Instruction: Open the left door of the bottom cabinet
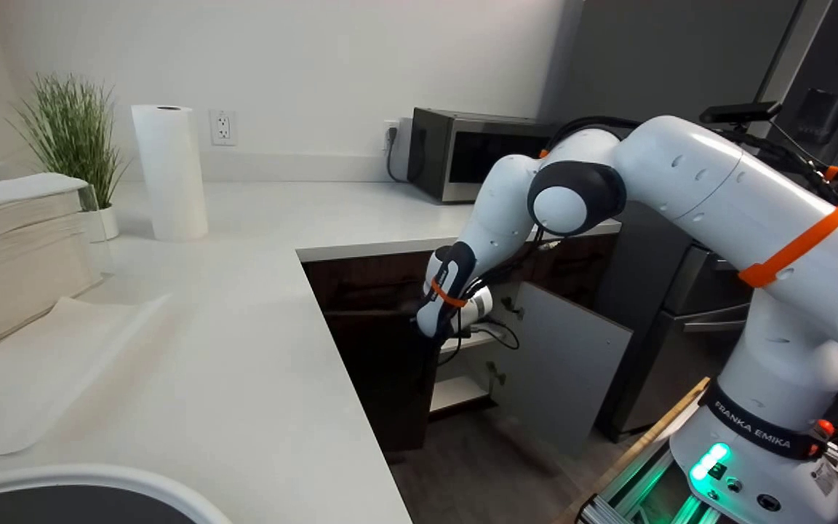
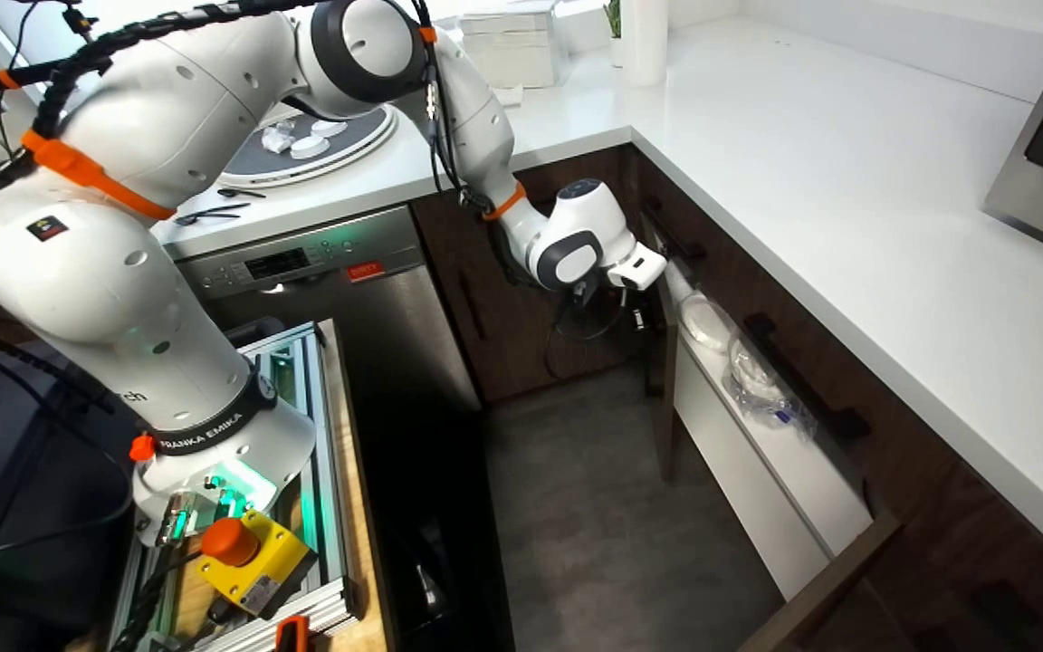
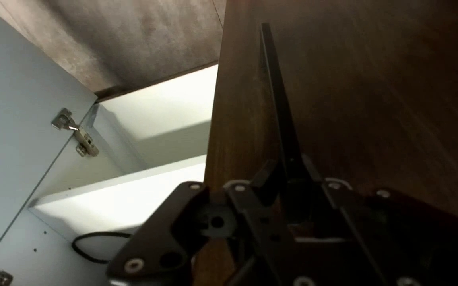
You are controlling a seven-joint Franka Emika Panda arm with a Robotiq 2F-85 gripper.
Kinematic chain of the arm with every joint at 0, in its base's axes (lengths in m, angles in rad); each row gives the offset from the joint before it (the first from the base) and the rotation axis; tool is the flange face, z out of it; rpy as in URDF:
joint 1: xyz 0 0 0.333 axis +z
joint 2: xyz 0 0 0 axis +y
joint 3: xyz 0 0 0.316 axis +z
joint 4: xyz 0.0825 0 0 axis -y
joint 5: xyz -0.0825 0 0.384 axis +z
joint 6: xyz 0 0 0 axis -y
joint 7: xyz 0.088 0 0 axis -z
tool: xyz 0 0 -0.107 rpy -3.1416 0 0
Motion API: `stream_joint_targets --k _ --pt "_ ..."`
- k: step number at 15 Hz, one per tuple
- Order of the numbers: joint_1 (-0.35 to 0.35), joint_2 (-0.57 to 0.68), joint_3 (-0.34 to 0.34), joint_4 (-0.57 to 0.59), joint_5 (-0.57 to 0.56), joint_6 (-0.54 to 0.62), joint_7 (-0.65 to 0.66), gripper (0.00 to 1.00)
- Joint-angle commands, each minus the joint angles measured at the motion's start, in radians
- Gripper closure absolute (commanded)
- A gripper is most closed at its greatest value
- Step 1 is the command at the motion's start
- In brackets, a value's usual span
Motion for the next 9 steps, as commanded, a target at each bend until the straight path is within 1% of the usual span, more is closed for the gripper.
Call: stream_joint_targets --k 1,4,7,8,9 --pt "0.090 -0.063 0.031 -0.103 0.084 -0.026 0.152 0.96" --pt "0.135 -0.091 0.050 -0.157 0.120 -0.038 0.264 0.96" --pt "0.148 -0.122 0.088 -0.184 0.133 -0.066 0.383 0.94" --pt "0.146 -0.134 0.102 -0.190 0.133 -0.077 0.425 0.83" --pt "0.133 -0.147 0.126 -0.193 0.129 -0.087 0.462 0.75"
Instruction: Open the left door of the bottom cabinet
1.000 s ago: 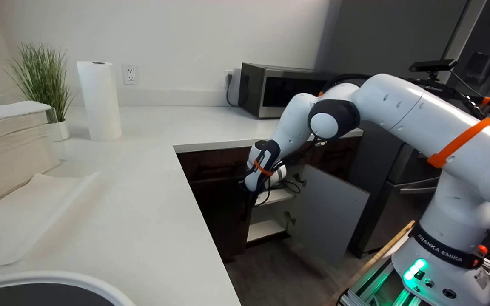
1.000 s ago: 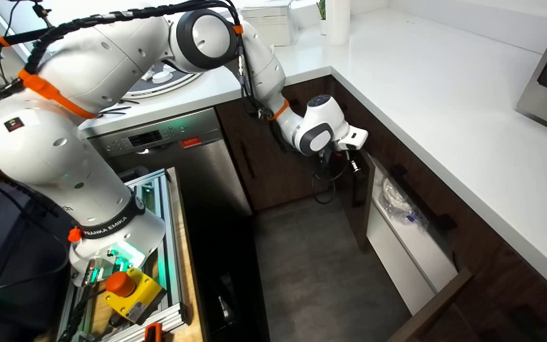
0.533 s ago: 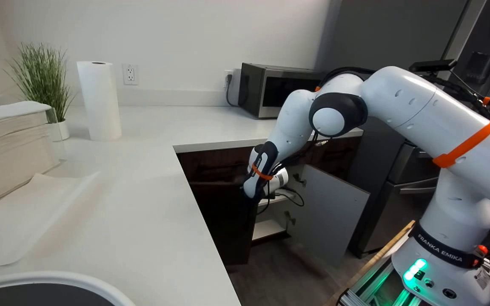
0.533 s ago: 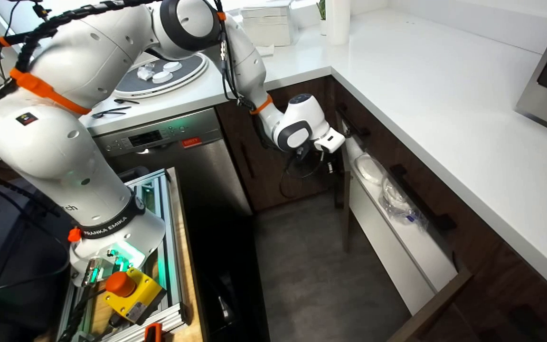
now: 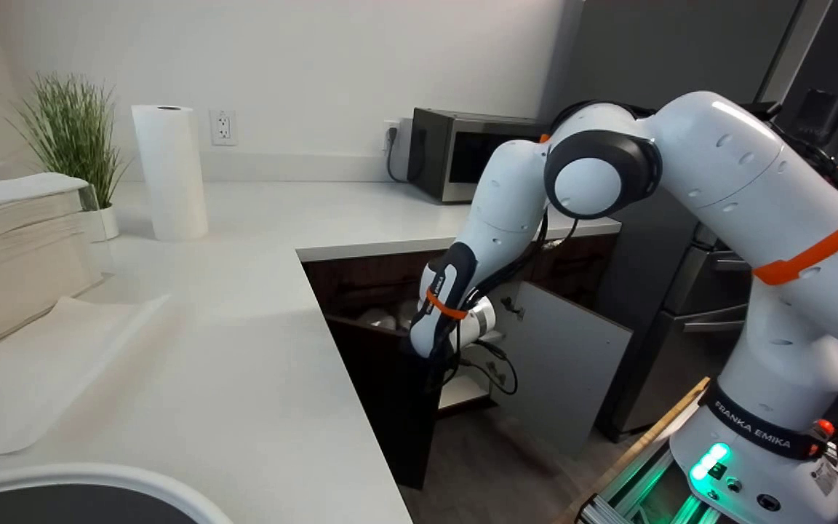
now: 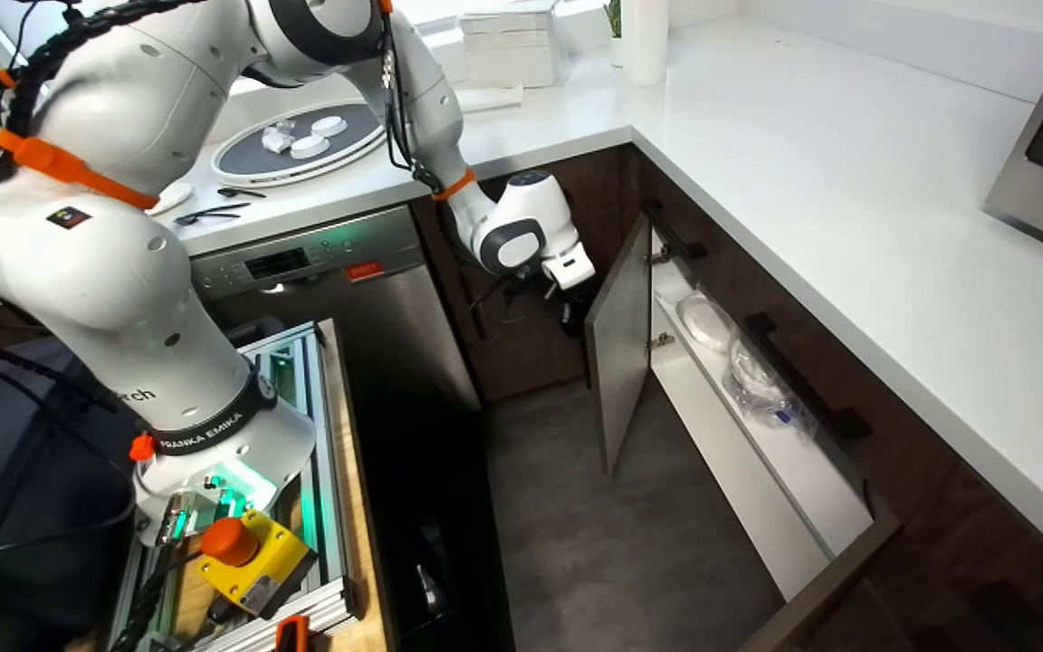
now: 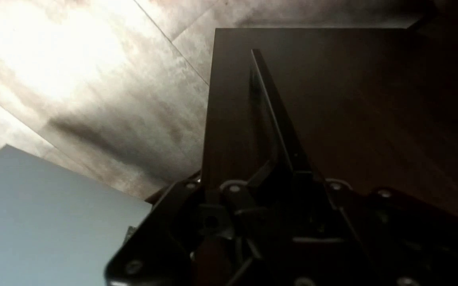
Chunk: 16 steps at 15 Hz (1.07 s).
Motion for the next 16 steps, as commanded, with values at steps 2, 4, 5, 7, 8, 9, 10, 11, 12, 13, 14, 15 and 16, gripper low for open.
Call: stream_joint_targets --k 2,4,5,7,8,9,10,11,12,13,14,15,16 --pt "-0.036 -0.040 0.111 0.015 0.021 -0.053 0.198 0.50" --pt "-0.053 -0.053 0.148 0.017 0.017 -0.052 0.275 0.34" --pt "-0.062 -0.056 0.165 0.022 0.011 -0.051 0.305 0.28" --pt "-0.056 -0.073 0.167 0.019 -0.002 -0.058 0.366 0.12" --pt "-0.052 -0.077 0.162 0.019 -0.008 -0.059 0.393 0.05" --pt "-0.052 -0.084 0.159 0.017 -0.013 -0.061 0.413 0.01" --pt "-0.052 -0.089 0.156 0.017 -0.018 -0.063 0.432 0.00" --pt "-0.052 -0.098 0.154 0.016 -0.021 -0.071 0.451 0.00" --pt "-0.058 -0.108 0.157 0.013 -0.024 -0.077 0.466 0.00" --pt "-0.067 -0.119 0.164 0.011 -0.028 -0.084 0.475 0.00" --pt "-0.098 -0.142 0.197 0.007 -0.029 -0.101 0.466 0.00" --pt "-0.098 -0.159 0.196 0.003 -0.036 -0.123 0.476 0.00" --pt "-0.113 -0.179 0.209 0.000 -0.044 -0.150 0.472 0.00"
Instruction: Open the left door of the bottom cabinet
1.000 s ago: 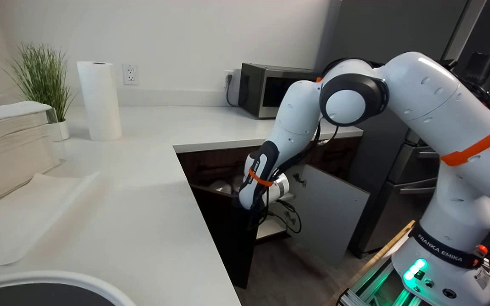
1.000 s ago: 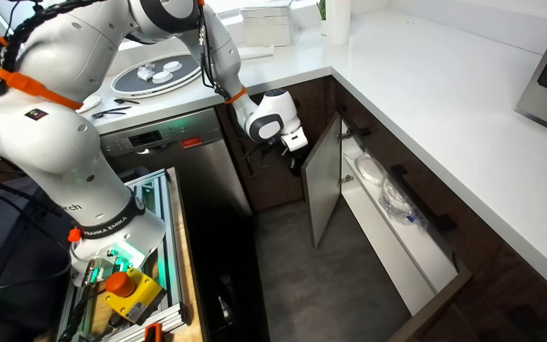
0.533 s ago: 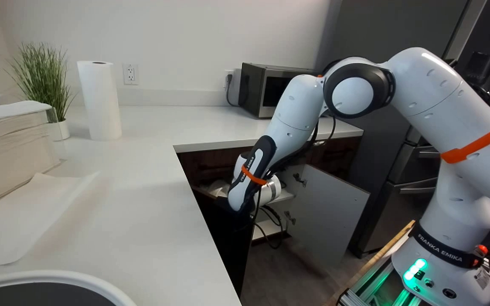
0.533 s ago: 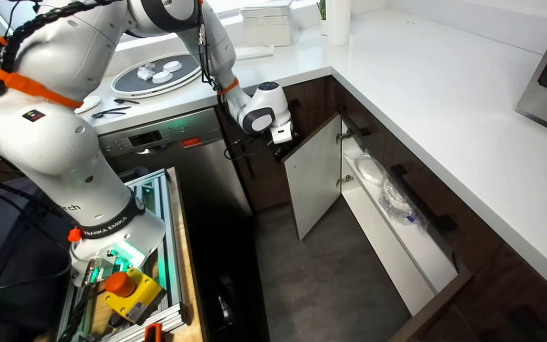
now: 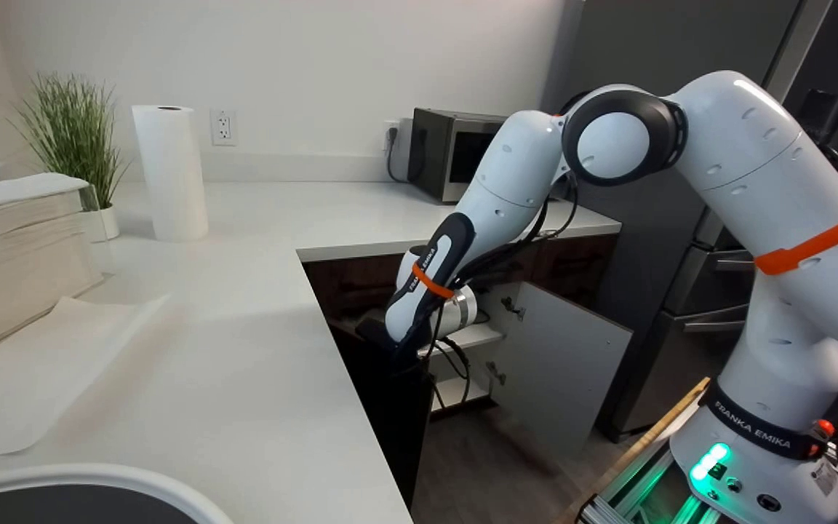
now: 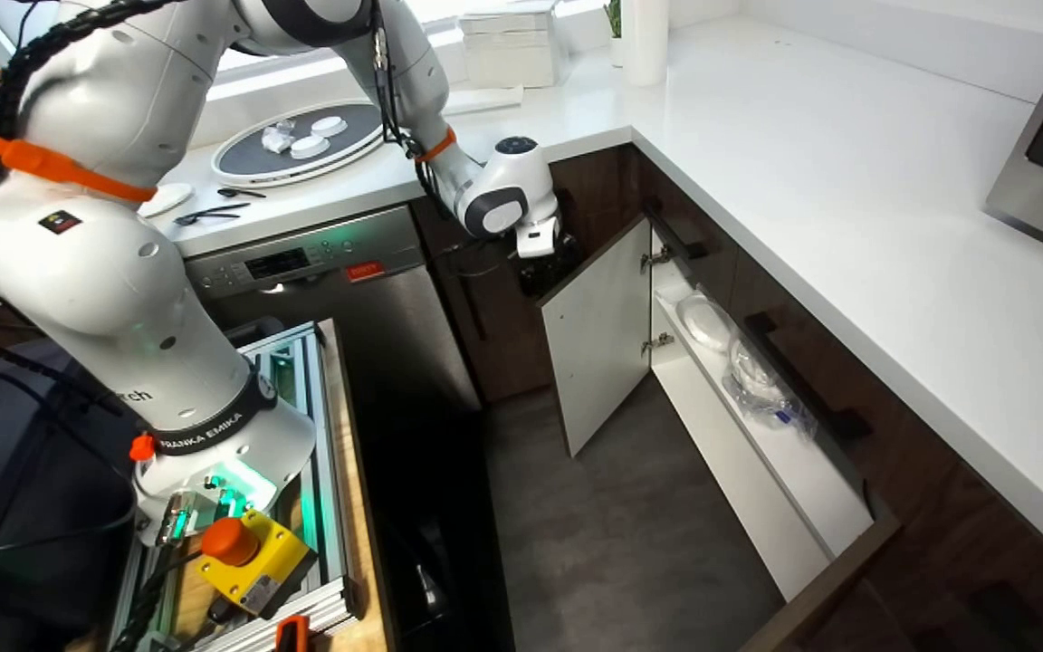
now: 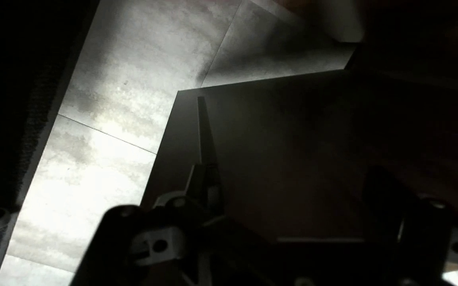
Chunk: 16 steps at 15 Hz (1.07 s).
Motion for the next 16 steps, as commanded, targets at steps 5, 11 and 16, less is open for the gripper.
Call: stream_joint_targets --k 5,11,16 --pt "-0.085 -0.188 0.058 -0.034 -0.119 -0.283 0.055 0.00" --pt "-0.079 -0.246 -0.056 -0.018 -0.422 -0.527 0.195 0.25" --pt "-0.126 -0.205 -0.081 0.026 -0.617 -0.570 0.255 0.58"
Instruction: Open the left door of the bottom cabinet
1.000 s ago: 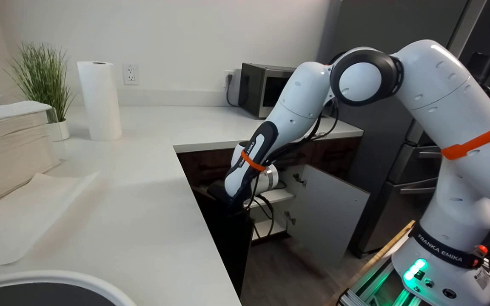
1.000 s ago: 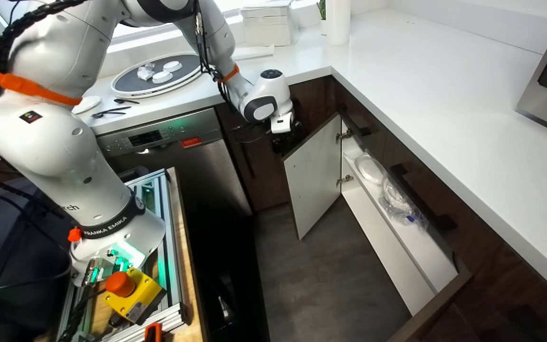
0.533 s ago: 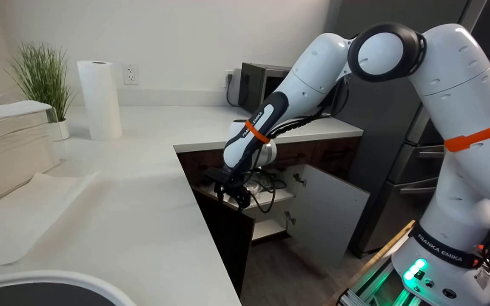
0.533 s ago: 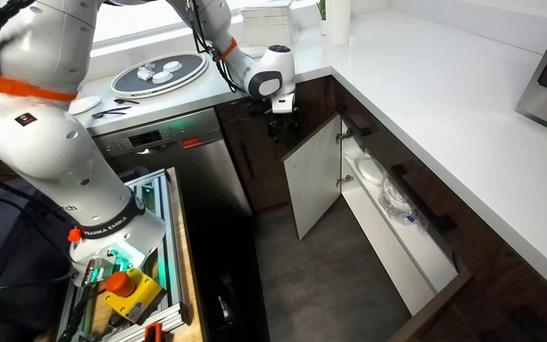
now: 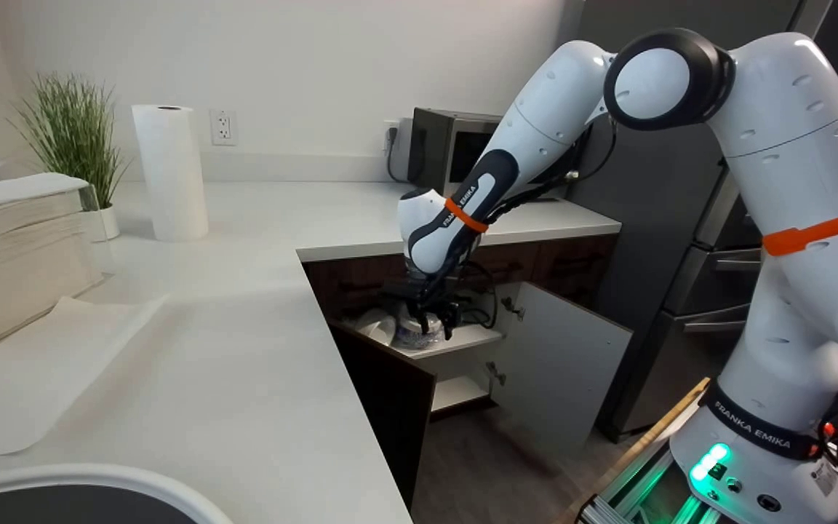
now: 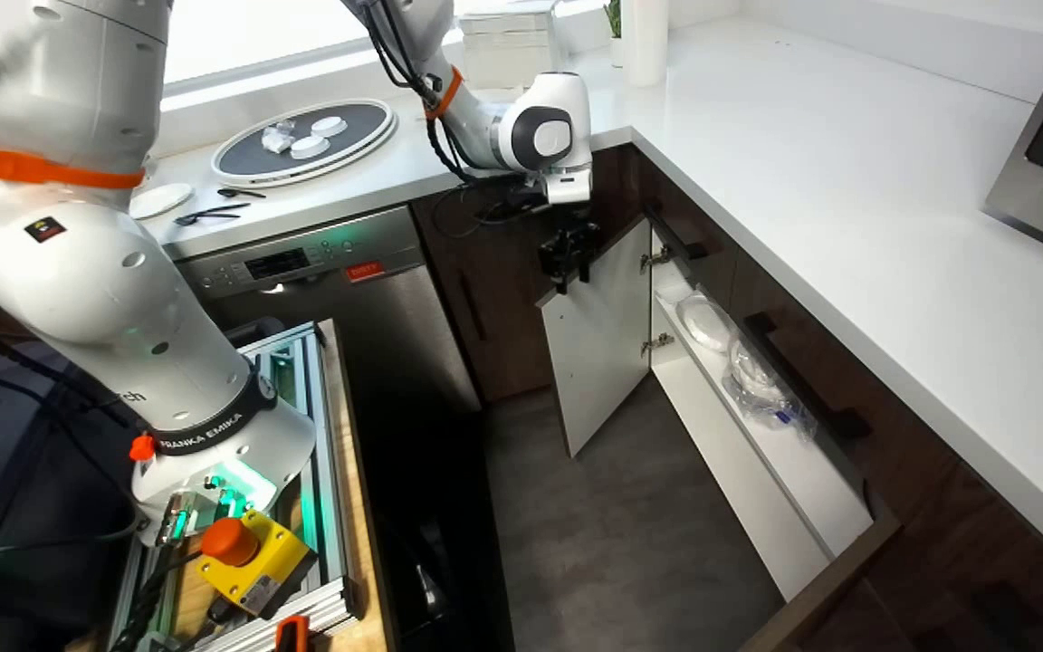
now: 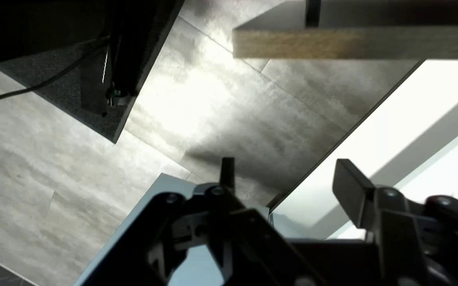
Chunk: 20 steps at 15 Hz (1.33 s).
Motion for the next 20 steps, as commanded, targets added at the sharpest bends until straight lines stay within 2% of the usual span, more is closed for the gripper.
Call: stream_joint_targets --k 1,5,6,15,20 --pt "-0.033 0.036 0.008 0.034 -0.111 -0.001 0.056 0.65" --pt "-0.077 0.077 0.050 0.061 -0.099 0.052 0.061 0.96" --pt "-0.089 0.087 0.063 0.064 -0.084 0.069 0.058 1.00" --pt "-0.149 0.187 0.150 0.079 0.030 0.302 0.037 1.00" --pt "-0.176 0.206 0.208 0.092 0.110 0.336 -0.014 1.00"
